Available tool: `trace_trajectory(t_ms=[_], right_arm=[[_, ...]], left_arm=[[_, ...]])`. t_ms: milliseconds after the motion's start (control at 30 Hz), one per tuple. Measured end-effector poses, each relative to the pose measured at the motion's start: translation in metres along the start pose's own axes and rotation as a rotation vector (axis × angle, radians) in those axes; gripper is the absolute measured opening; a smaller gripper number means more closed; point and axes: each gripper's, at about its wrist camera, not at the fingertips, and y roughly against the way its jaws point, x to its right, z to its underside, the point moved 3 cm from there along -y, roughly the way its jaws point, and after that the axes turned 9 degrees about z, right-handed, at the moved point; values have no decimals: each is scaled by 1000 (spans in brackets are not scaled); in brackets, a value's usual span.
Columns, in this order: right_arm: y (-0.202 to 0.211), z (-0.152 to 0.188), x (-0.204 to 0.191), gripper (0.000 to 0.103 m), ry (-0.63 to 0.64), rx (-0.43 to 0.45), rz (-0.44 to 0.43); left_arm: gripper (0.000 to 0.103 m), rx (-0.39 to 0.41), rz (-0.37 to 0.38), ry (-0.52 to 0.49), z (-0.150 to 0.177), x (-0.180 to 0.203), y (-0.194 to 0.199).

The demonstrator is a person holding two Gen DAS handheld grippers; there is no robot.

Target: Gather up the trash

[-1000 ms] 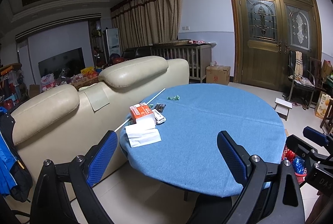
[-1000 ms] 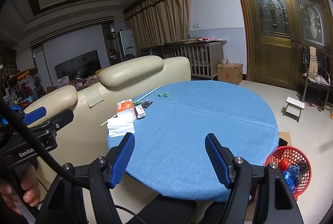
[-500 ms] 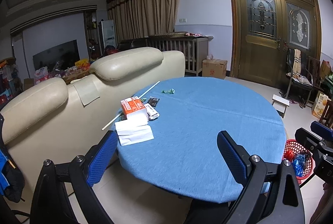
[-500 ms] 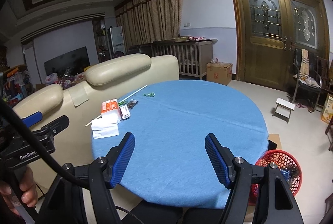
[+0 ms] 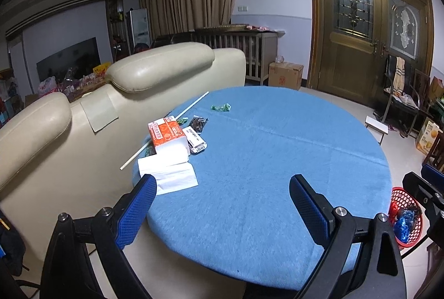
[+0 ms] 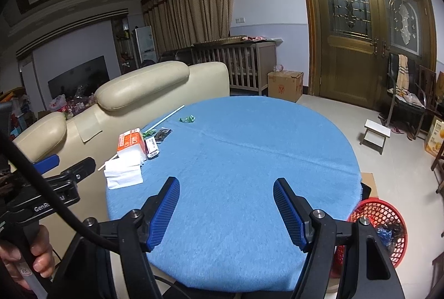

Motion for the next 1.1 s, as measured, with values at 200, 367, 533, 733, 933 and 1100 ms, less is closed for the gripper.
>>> trace_trajectory(t_ms=[200,367,533,733,933,1100], right_arm=[[-32,-2,-9,73,-2,-44,-3],[-62,-3,-14,73,-10,-91,-24],[-87,-6,-21,73,-16,-118,-60],[-109,-5,-31,73,-6,-142,-112],[-116,-4,-26,74,-4,-141,-139],[-114,-5,-5,73,-29,-127,-139]], left_arm=[[96,-46,-9,-4,-5,-5,-25],[96,-77,-38,5,-7,-14,-39],[96,-96,-80,18,-7,-22,-44],[96,-94,-104,30,-8,-23,-45],[96,-81,-115,24,-11,-10,-42],[96,-69,-110,9,-17,10,-39]])
